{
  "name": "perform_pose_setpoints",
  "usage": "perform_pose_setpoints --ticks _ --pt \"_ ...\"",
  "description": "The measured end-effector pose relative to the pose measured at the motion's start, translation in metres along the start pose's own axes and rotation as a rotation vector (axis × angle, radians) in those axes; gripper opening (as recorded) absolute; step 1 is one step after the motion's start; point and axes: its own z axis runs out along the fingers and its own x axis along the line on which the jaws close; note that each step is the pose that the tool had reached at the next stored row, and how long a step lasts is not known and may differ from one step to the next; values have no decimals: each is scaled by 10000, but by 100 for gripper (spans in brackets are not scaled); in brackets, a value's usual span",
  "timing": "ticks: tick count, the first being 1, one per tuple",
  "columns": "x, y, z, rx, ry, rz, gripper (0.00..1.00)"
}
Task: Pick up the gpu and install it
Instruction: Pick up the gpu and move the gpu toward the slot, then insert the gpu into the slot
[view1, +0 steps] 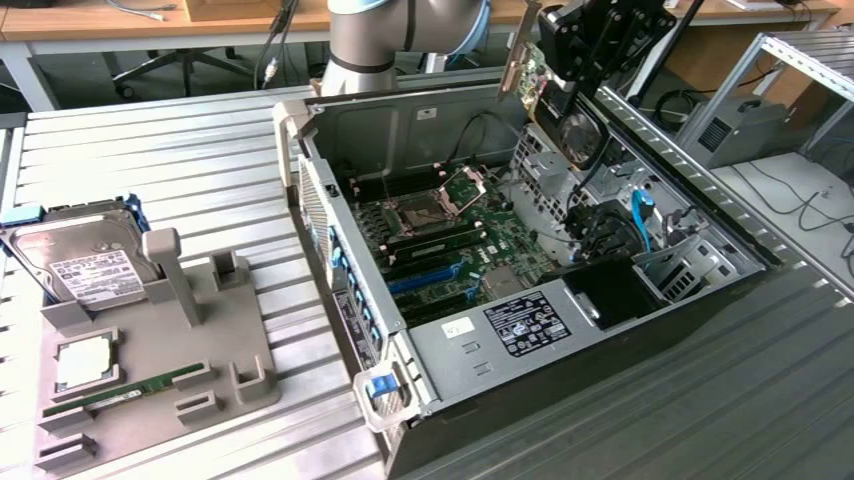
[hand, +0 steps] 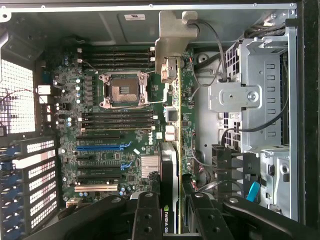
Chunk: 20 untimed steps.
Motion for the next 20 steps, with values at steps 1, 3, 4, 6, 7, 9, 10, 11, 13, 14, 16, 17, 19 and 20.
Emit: perform_pose_setpoints --ticks 1,3,4,6,7,9,10,11,13,14,16,17,19,20 --pt "0 0 0 -1 0 0 27" --pt "0 0 0 -1 0 0 27" --pt "0 0 0 -1 0 0 27" --pt "-13 1 1 -1 1 -1 27" --pt "-28 1 1 -1 0 0 27" --pt "-42 2 1 0 0 0 27" --pt "-44 2 1 -1 0 0 27" --pt "-45 2 1 0 0 0 27" --pt "-45 1 2 -1 0 0 27" --pt "-45 2 1 0 0 0 27" --pt "-45 1 2 -1 0 0 27" --pt "-44 1 2 -1 0 0 27" --pt "-45 1 1 0 0 0 27" --pt "-45 2 1 -1 0 0 27"
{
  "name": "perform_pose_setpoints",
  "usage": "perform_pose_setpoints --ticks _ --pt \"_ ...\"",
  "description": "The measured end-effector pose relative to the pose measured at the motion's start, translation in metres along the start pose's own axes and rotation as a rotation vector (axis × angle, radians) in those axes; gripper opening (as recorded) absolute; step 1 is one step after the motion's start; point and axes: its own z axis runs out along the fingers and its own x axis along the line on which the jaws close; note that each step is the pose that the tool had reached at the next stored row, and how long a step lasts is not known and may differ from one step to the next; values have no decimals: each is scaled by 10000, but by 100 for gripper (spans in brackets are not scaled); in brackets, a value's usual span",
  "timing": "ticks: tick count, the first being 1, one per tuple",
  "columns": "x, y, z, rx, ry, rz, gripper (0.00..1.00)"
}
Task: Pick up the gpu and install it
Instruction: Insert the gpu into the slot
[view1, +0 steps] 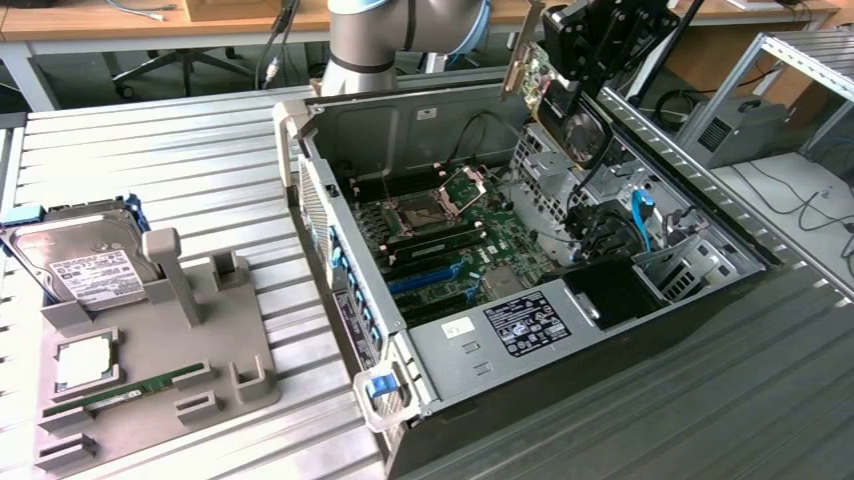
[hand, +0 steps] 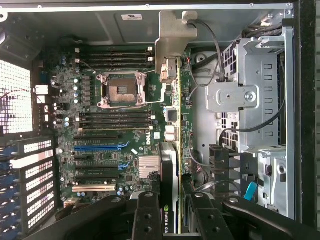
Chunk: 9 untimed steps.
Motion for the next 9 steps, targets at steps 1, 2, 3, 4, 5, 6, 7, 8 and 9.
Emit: perform_pose_setpoints --ticks 1,2,3,4,5,6,7,8,9 --pt "0 0 0 0 0 -7 27" --pt "0 0 0 0 0 -15 27" --pt "0 0 0 0 2 -33 27" --pt "0 0 0 -1 3 -68 27" --pt "1 0 0 -2 5 -115 27" --pt "1 0 0 -3 8 -176 27" --pt "2 0 0 -3 11 -225 27" --pt "4 0 0 -5 14 -307 27" --pt "6 0 0 -7 18 -390 27"
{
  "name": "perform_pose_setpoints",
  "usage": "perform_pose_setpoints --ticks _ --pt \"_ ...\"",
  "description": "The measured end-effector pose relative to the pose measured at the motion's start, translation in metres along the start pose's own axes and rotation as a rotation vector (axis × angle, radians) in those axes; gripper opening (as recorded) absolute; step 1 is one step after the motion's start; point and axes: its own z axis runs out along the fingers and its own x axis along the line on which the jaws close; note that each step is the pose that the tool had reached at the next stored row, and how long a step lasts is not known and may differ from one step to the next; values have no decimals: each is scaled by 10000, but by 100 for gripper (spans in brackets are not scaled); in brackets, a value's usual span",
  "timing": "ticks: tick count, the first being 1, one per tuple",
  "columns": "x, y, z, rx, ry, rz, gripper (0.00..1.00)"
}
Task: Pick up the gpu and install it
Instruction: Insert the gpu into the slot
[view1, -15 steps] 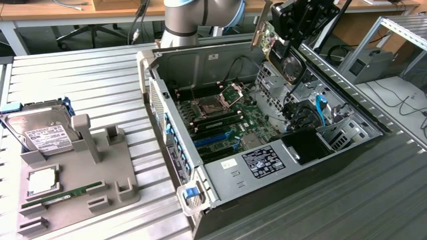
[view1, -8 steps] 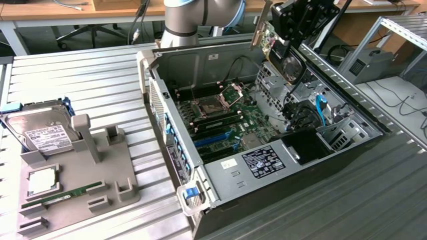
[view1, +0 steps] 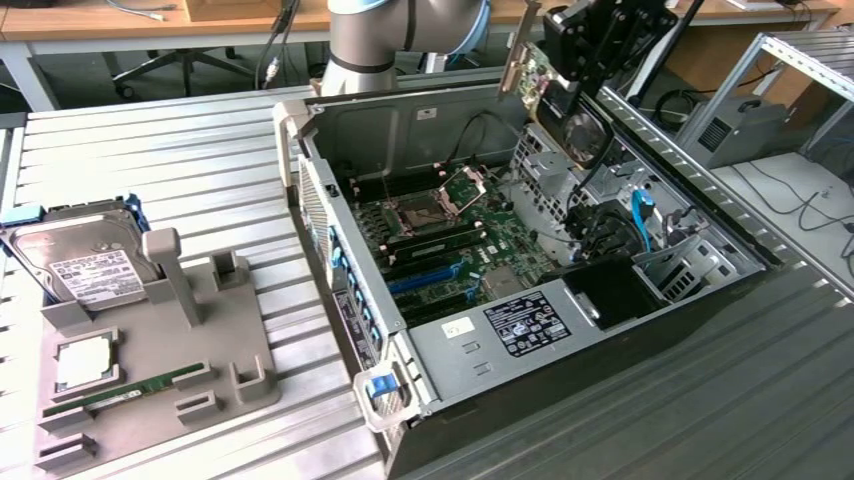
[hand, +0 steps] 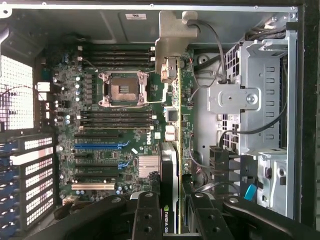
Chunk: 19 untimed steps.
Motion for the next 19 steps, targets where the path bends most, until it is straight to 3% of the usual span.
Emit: perform_pose_setpoints --ticks 19 --pt "23 0 -1 -63 116 -2484 27"
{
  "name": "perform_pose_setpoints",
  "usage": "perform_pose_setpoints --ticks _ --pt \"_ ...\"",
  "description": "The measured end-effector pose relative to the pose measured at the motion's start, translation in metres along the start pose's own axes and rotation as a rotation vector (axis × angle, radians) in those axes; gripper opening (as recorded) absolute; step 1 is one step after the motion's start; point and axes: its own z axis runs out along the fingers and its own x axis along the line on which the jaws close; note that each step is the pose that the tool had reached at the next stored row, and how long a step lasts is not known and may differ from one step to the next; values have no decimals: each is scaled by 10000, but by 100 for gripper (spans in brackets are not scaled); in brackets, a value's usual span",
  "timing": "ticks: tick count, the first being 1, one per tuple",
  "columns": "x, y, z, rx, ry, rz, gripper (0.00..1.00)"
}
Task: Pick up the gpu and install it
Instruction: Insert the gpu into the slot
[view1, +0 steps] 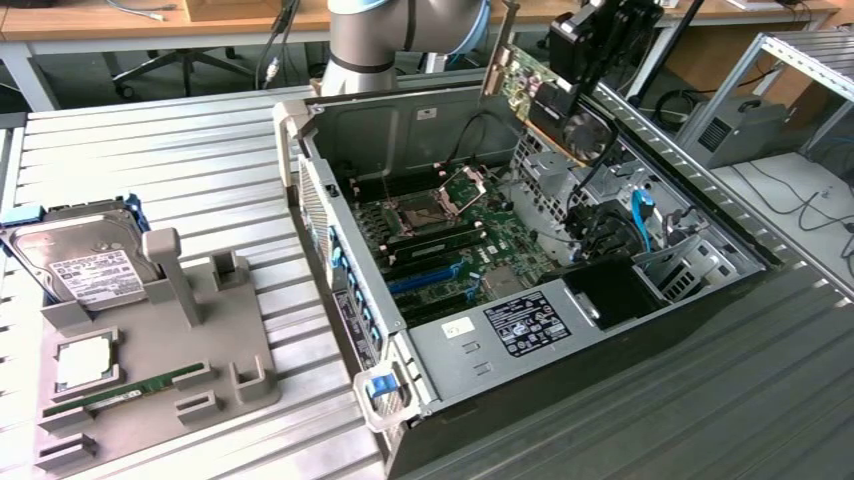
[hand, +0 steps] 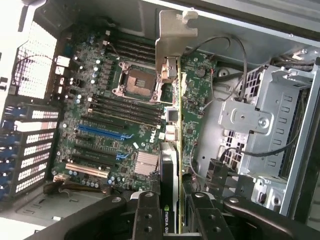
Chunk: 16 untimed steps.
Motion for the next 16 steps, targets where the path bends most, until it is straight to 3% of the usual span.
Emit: perform_pose_setpoints --ticks 12,16 --pt "2 1 0 -50 84 -1817 27" --pt "2 1 0 -75 127 -2750 27"
